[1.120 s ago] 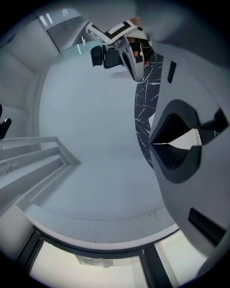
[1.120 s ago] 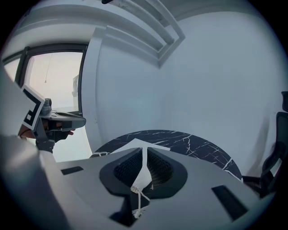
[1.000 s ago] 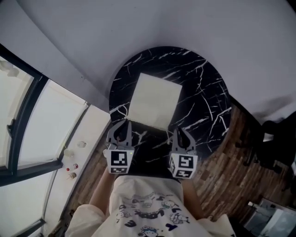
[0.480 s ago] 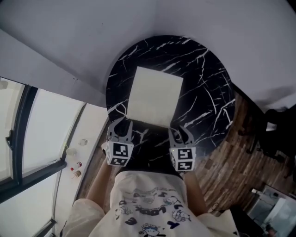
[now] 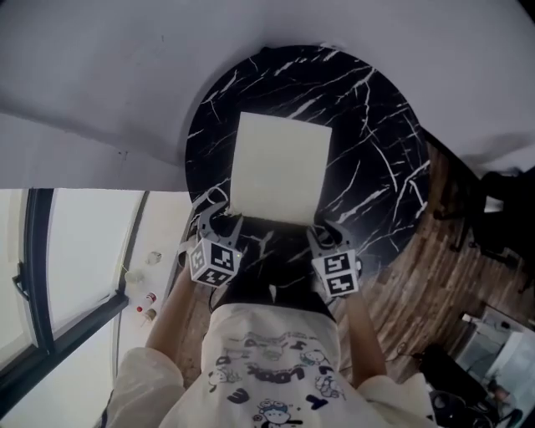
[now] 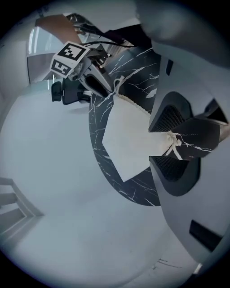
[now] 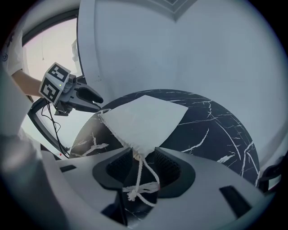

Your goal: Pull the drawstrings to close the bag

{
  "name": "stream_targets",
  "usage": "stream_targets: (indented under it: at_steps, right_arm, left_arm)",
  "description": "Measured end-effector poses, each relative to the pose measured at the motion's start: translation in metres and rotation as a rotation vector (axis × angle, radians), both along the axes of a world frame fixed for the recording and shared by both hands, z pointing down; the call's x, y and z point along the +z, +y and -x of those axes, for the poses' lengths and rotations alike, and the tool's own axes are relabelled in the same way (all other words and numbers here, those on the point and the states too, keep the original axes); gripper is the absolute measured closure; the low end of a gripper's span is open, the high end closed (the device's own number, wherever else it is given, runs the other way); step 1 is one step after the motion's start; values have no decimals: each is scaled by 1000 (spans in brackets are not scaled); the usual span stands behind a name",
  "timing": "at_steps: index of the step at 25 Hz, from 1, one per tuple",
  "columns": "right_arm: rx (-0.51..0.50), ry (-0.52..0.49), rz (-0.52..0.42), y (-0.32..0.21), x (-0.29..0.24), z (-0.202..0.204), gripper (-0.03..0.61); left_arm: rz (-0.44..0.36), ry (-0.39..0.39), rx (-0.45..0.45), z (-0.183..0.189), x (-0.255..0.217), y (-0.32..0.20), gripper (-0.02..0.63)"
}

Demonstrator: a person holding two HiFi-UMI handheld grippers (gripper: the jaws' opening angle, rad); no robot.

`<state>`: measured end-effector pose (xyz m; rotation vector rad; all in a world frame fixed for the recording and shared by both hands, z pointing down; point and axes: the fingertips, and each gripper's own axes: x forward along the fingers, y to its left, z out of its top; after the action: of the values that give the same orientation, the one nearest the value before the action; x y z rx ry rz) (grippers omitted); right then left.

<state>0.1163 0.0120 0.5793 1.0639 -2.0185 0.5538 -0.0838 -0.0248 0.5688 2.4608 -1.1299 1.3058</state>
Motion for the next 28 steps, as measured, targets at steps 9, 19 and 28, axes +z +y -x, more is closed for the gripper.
stream_targets:
  at_steps: [9, 19, 28]
  right_arm:
    - [-52, 58, 95, 4, 27, -3, 386]
    - [-134, 149, 144, 5, 46, -2, 473]
    - [-144, 189, 178, 15, 54, -7, 552]
  left_arm:
    - [101, -117, 214, 5, 31, 2, 408]
    - [177, -173, 289, 9, 49, 8, 408]
    - [217, -215, 296, 15, 59, 12, 408]
